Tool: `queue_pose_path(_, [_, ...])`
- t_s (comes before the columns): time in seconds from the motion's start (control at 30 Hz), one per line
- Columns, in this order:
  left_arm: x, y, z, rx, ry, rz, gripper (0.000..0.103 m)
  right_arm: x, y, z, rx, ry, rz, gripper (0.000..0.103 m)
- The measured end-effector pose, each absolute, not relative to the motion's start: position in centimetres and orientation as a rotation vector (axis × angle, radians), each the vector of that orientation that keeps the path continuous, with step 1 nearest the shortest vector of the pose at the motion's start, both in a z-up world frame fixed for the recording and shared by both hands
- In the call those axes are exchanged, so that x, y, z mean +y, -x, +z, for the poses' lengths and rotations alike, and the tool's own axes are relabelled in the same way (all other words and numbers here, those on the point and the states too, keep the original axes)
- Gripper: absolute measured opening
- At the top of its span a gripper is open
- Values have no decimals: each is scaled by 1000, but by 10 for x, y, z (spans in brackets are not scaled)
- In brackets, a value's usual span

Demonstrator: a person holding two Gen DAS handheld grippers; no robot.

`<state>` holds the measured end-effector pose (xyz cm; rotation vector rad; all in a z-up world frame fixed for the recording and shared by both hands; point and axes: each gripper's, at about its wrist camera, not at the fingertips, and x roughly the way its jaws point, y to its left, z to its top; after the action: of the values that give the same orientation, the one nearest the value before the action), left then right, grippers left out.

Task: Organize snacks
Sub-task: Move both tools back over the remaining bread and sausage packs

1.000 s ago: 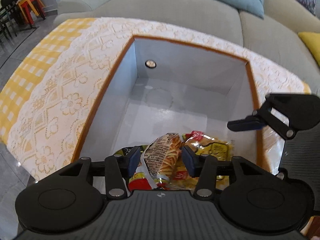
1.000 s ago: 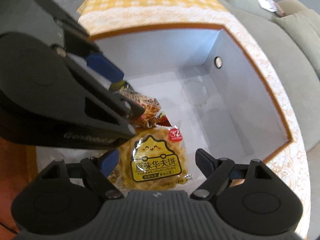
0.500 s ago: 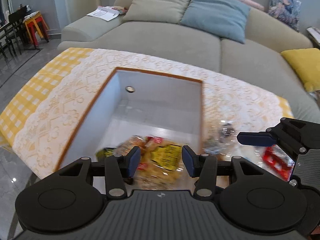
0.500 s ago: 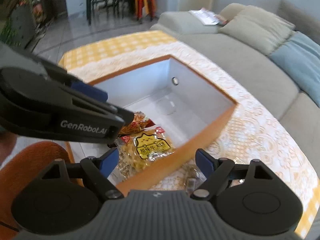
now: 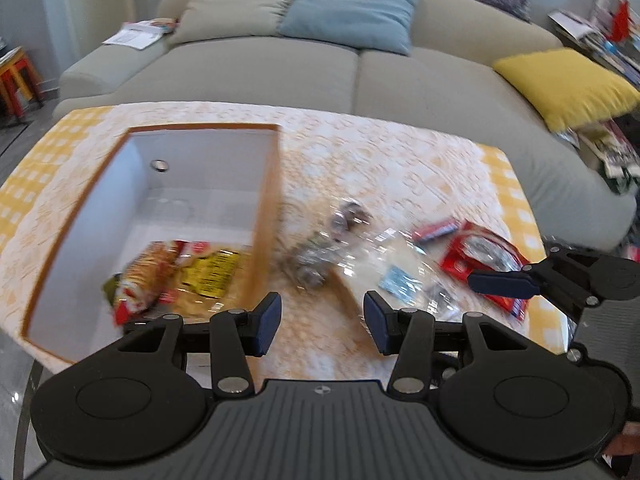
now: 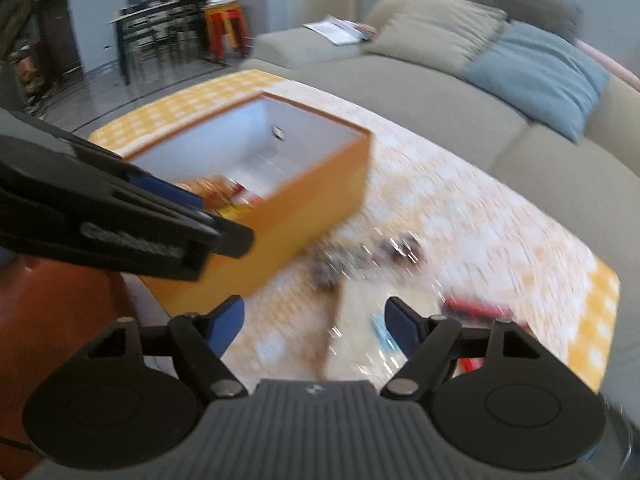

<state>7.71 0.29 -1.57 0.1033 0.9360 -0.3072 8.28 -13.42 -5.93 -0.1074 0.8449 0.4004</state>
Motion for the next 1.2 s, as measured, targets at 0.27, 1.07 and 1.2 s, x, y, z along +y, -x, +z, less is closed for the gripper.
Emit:
queue_pose_path(0.27, [-32, -76, -47, 997, -120, -392, 57, -187, -71, -103, 890, 81, 254, 61])
queue_pose_path(1.07, [-39, -139, -126, 1088, 15, -299, 63, -208, -124, -164, 908, -99, 212, 28])
queue_pose_path(1.2, [-38, -144, -133, 1083, 47, -304, 73, -208, -124, -167, 906, -101, 213, 28])
